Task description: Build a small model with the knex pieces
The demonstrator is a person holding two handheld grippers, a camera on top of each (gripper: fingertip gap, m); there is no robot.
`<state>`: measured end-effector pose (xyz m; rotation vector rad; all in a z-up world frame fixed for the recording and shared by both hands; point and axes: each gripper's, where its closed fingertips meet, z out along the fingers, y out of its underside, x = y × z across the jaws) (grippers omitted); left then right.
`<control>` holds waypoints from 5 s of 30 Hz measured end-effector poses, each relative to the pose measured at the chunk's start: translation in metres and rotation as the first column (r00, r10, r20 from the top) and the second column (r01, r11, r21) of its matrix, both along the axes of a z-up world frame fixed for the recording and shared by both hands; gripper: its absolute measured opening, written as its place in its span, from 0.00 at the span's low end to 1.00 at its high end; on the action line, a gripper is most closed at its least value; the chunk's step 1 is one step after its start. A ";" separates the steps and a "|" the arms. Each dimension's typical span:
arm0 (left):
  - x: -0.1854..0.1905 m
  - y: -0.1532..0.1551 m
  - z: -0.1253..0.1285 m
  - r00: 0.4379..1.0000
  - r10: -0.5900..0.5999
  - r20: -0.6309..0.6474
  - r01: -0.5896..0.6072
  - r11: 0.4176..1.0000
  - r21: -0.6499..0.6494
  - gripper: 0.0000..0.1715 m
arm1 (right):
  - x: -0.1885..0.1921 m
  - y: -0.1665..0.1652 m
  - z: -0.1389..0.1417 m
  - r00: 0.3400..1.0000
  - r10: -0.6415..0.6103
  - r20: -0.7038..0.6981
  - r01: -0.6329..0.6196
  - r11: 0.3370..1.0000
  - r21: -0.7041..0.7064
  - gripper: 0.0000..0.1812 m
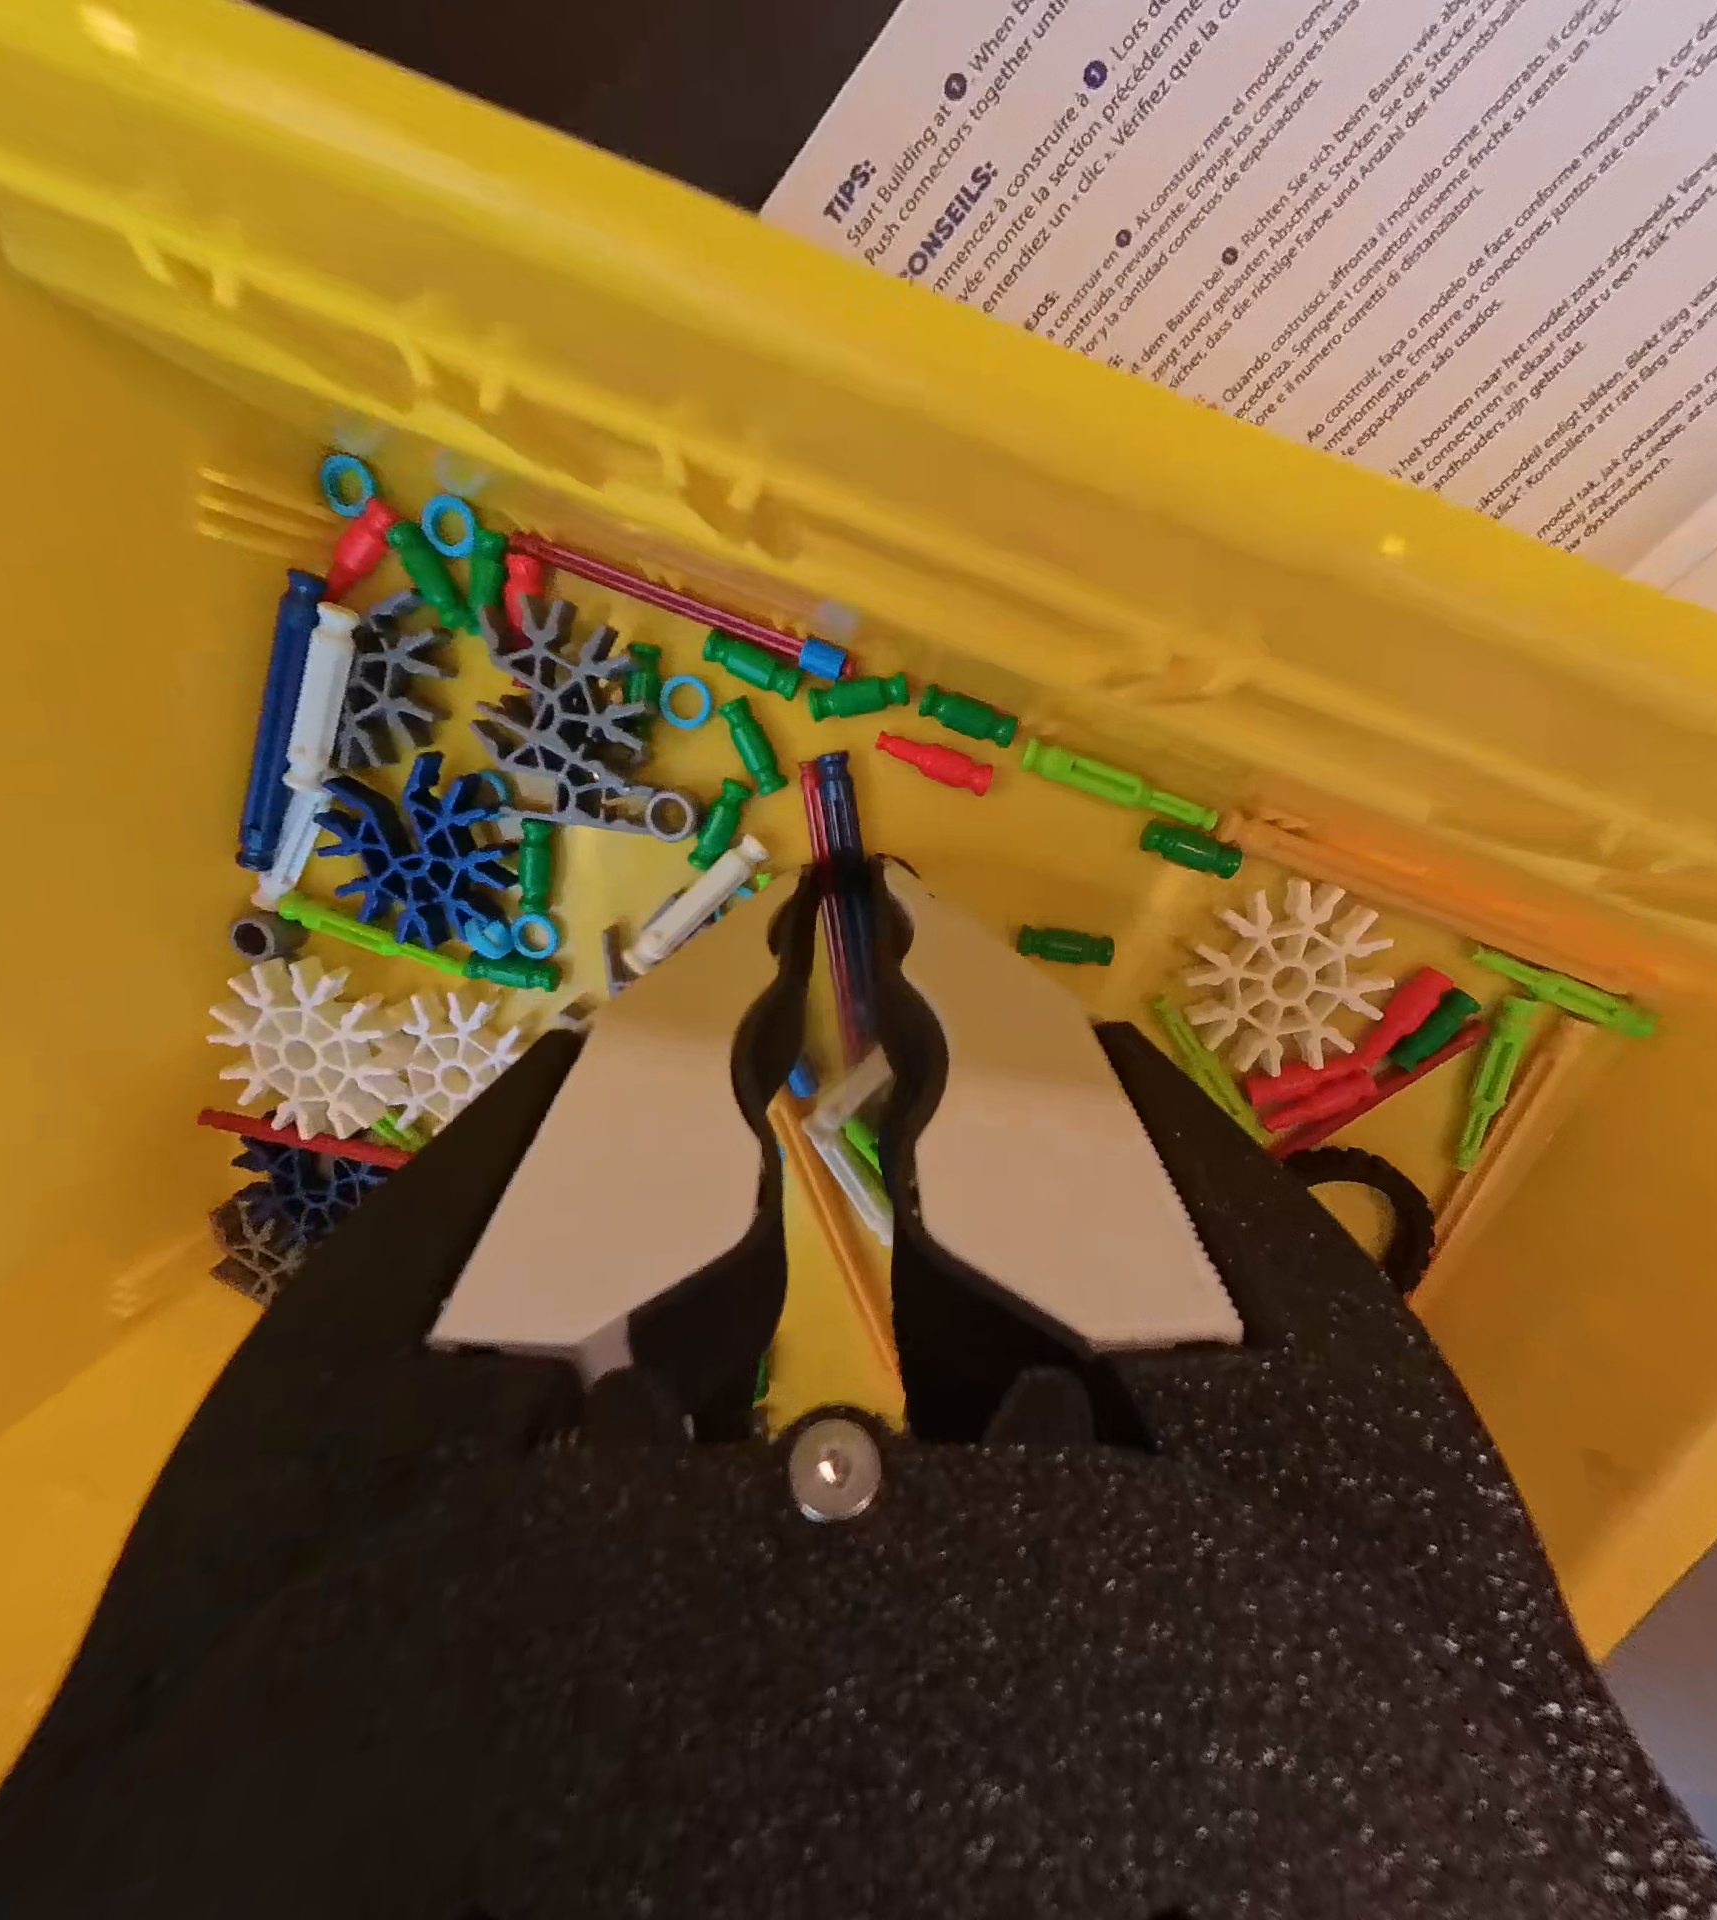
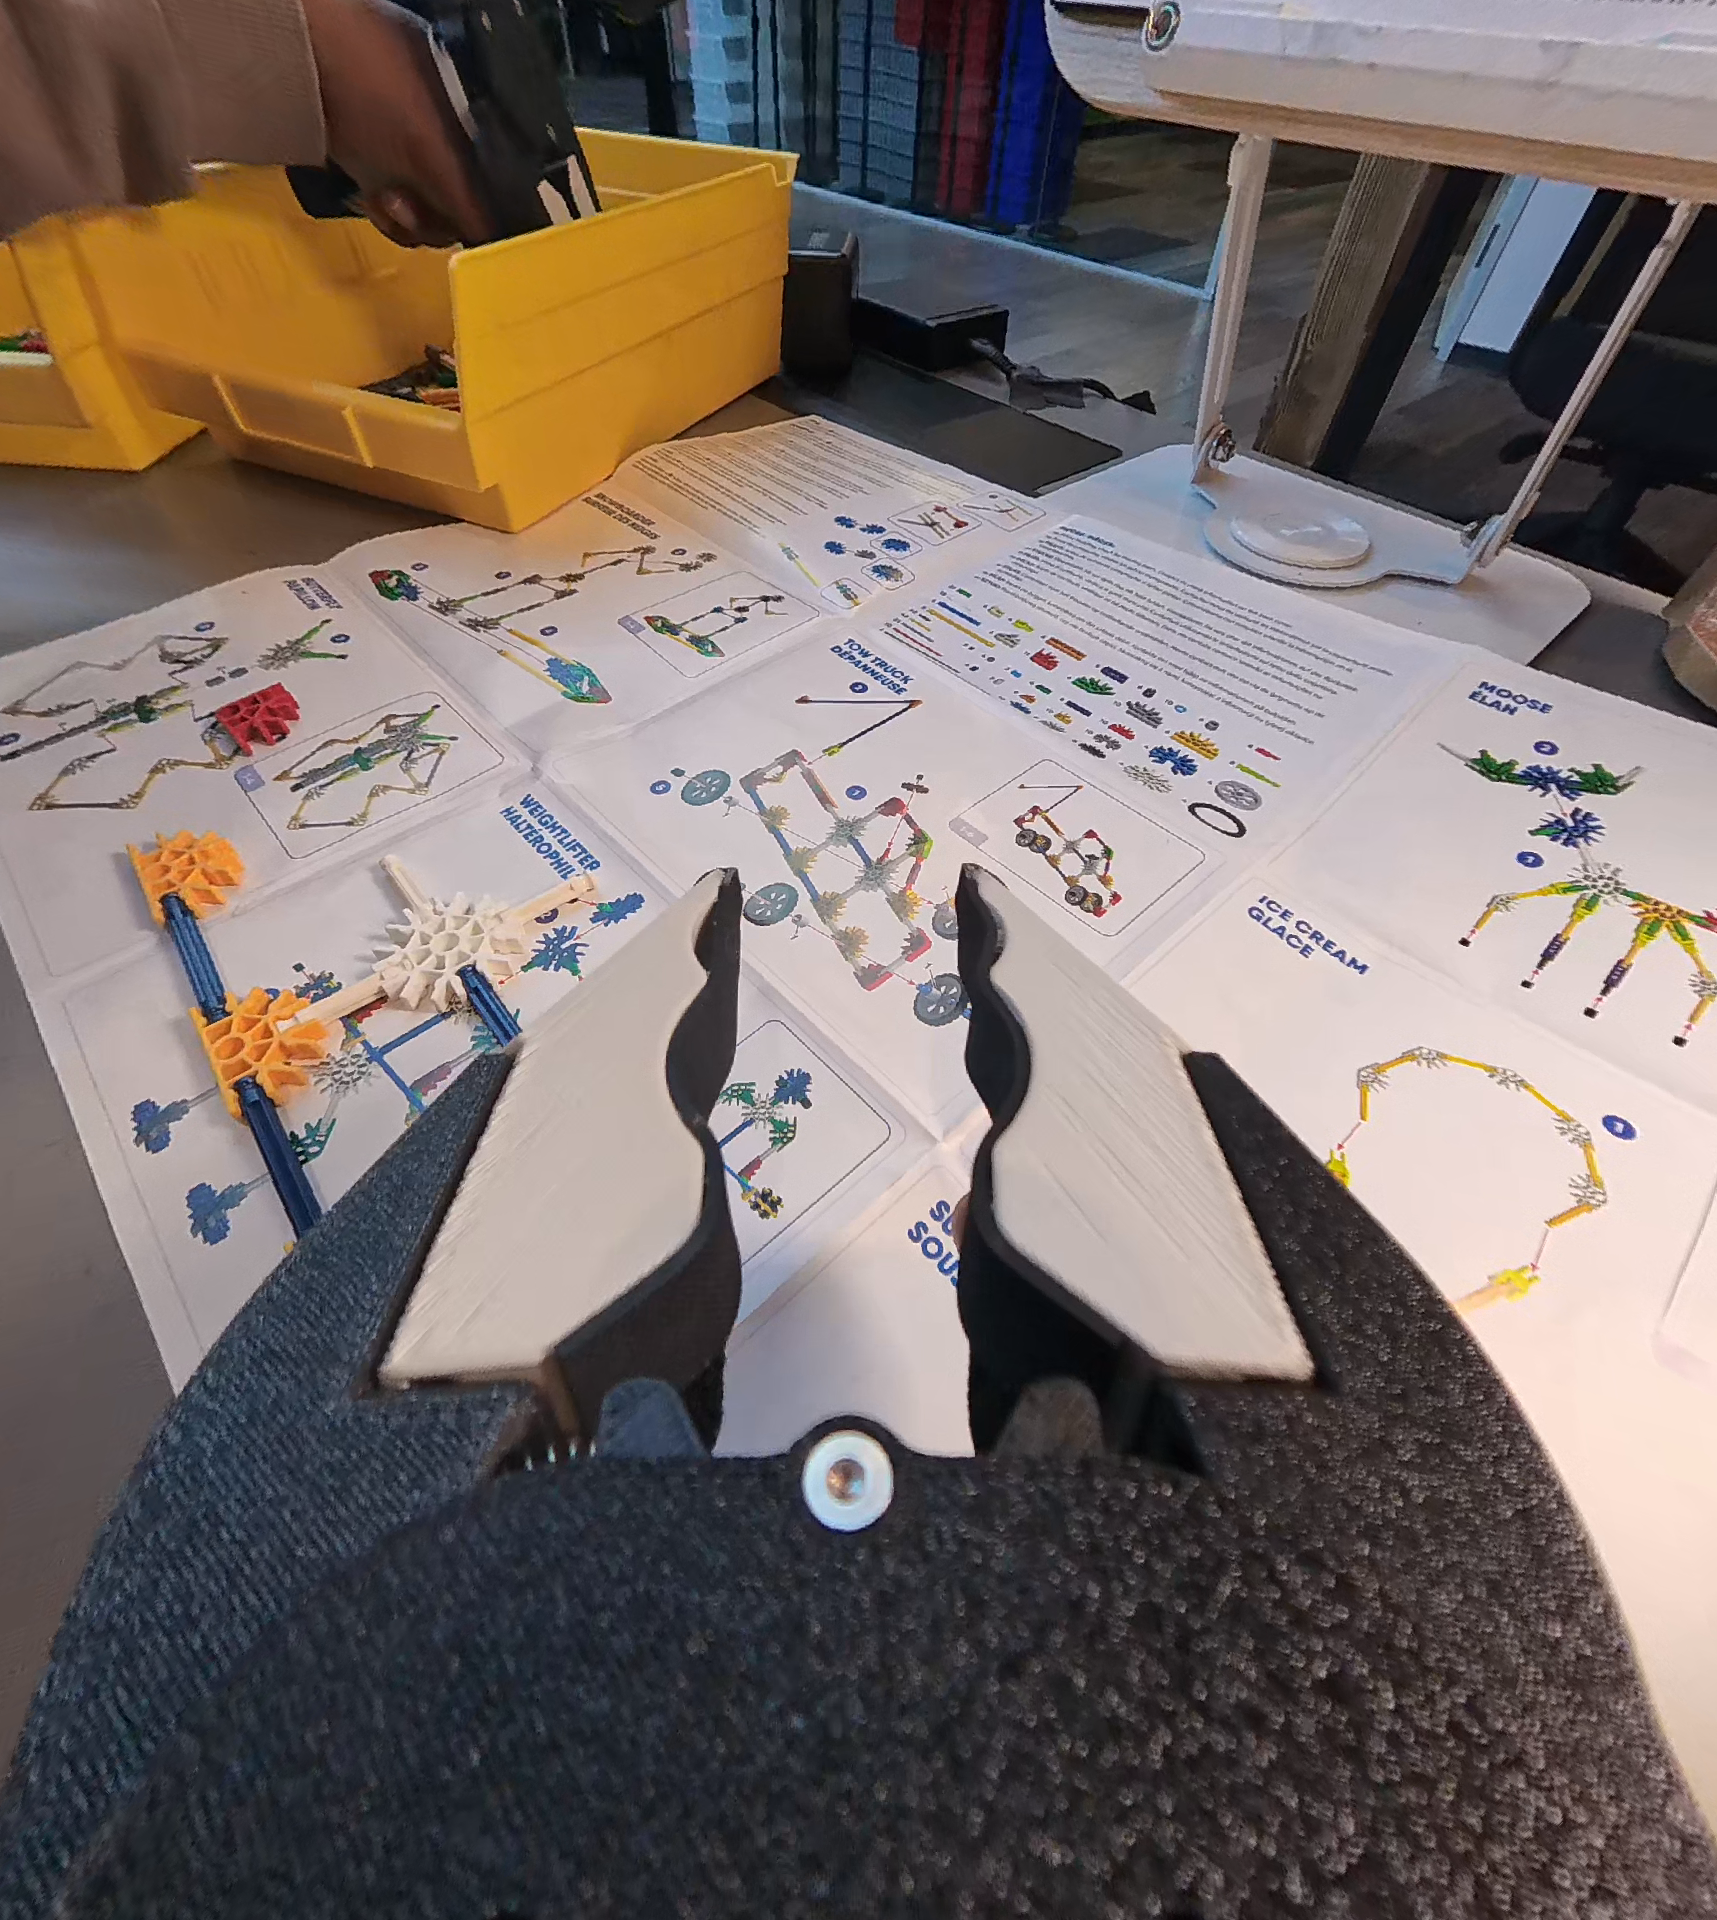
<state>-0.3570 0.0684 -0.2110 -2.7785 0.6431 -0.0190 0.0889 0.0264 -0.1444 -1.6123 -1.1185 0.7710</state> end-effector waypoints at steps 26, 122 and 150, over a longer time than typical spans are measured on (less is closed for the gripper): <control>0.005 -0.021 0.000 0.992 -0.103 -0.075 0.100 0.994 -0.042 0.03 | -0.001 -0.003 0.000 1.000 0.017 0.009 -0.017 1.000 0.005 0.22; 0.079 -0.154 0.057 0.971 -0.124 -0.202 0.141 0.988 0.068 0.14 | 0.019 -0.021 -0.015 0.953 0.098 0.288 -0.124 0.990 0.073 0.14; 0.005 -0.122 0.032 0.962 -0.164 -0.216 0.128 0.977 -0.172 0.23 | 0.019 -0.018 -0.014 0.970 0.079 0.230 -0.096 0.993 0.063 0.14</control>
